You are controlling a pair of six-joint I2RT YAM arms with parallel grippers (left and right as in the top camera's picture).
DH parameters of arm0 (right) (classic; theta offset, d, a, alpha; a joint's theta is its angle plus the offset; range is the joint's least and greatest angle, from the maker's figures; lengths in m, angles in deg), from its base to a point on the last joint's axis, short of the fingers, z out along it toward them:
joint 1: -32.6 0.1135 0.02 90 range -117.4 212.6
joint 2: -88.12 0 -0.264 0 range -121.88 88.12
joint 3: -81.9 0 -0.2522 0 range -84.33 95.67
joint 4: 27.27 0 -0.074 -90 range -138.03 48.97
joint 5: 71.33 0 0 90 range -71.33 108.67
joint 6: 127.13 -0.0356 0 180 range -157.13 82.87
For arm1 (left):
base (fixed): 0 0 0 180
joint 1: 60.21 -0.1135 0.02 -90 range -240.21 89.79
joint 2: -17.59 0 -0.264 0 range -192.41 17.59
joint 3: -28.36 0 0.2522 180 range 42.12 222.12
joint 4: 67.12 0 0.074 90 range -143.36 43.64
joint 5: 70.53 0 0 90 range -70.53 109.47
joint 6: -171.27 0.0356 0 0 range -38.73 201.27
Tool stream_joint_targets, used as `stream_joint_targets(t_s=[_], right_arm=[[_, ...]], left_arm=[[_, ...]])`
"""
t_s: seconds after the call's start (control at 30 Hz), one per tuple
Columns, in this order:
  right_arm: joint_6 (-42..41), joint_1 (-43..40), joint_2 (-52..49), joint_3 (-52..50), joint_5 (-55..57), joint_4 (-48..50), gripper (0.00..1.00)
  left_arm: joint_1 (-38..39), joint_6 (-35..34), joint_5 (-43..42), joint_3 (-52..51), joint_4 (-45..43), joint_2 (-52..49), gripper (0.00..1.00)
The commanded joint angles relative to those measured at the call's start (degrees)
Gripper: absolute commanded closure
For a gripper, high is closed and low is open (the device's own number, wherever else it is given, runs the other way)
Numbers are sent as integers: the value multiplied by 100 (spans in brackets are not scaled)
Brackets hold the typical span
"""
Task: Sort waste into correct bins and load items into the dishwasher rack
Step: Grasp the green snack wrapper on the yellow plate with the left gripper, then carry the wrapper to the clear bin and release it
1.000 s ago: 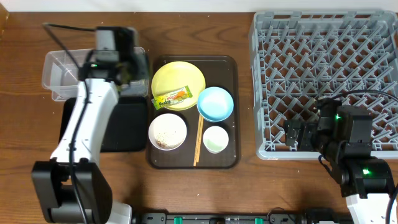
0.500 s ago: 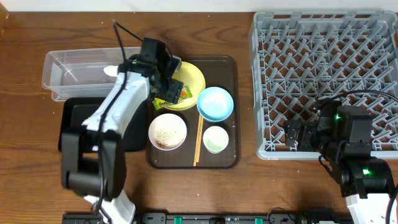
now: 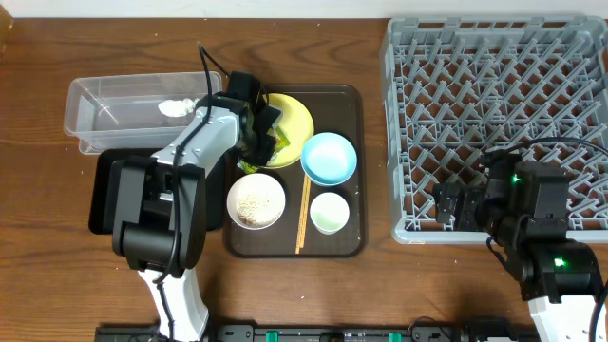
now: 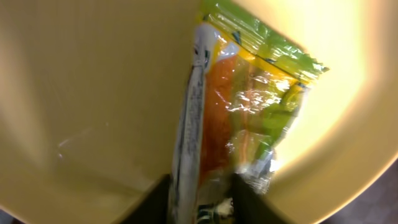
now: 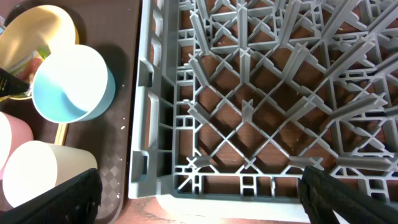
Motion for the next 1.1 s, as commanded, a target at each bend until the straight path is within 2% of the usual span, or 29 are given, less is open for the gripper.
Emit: stream_joint_targets(t_s=[0.0, 0.1, 0.3, 0.37, 0.57, 0.8, 0.9, 0.97, 1.03, 1.07], right_arm=[[-59, -31, 15, 127, -46, -20, 1], [-57, -31, 15, 127, -44, -20, 1], [-57, -31, 15, 127, -44, -22, 1], [-57, -31, 15, 127, -44, -22, 1], [-57, -31, 15, 127, -46, -22, 1], [-57, -31, 15, 127, -46, -24, 1], [-57, -31, 15, 127, -46, -22, 1], [-59, -31, 15, 127, -46, -22, 1], [-57, -31, 15, 127, -46, -22, 1], [-57, -31, 15, 127, -46, -22, 1]], left_arm=[[-2, 70, 50, 81, 11, 74, 81], [-9, -146, 52, 203, 9, 356, 88], [-188, -695, 66, 321, -205, 1364, 88], [-369, -1141, 219, 321, -361, 1674, 88], [-1257, -2868, 592, 321, -769, 1998, 88], [-2131, -5796, 588, 308, -986, 1552, 88], [-2236, -6537, 588, 308, -1069, 1349, 88], [-2243, -6579, 590, 308, -1209, 1235, 83], [-2243, -6577, 590, 308, -1259, 1172, 61], [-2243, -6575, 590, 308, -1261, 1167, 60]])
